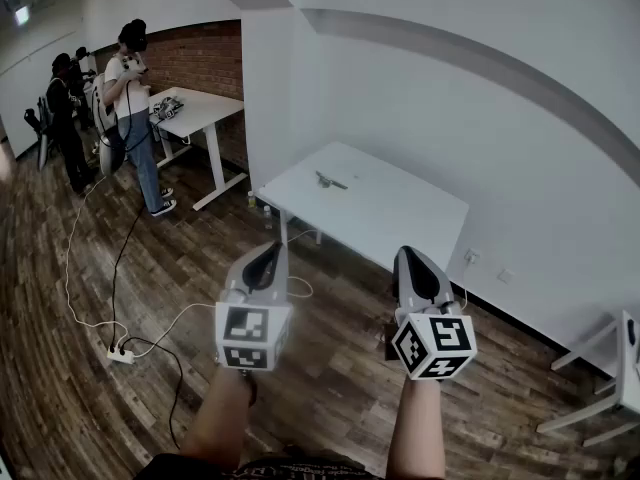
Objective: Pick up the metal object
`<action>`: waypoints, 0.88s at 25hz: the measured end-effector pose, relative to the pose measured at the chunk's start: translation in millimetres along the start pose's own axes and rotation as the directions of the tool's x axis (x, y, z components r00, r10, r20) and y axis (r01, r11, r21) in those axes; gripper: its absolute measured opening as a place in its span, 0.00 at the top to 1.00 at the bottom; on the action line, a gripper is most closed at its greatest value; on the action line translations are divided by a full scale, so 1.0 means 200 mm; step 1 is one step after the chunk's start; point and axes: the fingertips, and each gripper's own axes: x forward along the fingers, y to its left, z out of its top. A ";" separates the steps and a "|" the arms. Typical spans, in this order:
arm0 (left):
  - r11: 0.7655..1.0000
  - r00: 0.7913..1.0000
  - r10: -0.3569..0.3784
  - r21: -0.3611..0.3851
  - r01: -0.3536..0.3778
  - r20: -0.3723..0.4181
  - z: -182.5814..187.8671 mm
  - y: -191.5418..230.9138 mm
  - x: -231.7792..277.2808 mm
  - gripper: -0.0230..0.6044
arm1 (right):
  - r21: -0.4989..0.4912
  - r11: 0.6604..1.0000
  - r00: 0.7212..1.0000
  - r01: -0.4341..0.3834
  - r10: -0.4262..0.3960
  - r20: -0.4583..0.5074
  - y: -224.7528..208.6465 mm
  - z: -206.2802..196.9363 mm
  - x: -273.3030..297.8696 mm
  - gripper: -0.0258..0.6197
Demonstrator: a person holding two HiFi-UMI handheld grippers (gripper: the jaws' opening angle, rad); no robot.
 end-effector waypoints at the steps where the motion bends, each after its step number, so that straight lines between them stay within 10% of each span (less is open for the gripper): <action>1: 1.000 1.000 0.002 -0.001 -0.002 -0.003 -0.02 0.01 0.02 0.96 | 0.001 1.000 1.000 -0.003 0.003 0.001 0.00 -0.01 0.02 0.94; 22: 0.999 1.000 0.024 -0.030 -0.024 -0.014 -0.20 0.10 1.42 0.96 | -0.028 0.992 0.992 -0.125 0.125 0.009 -0.70 -0.15 1.21 0.94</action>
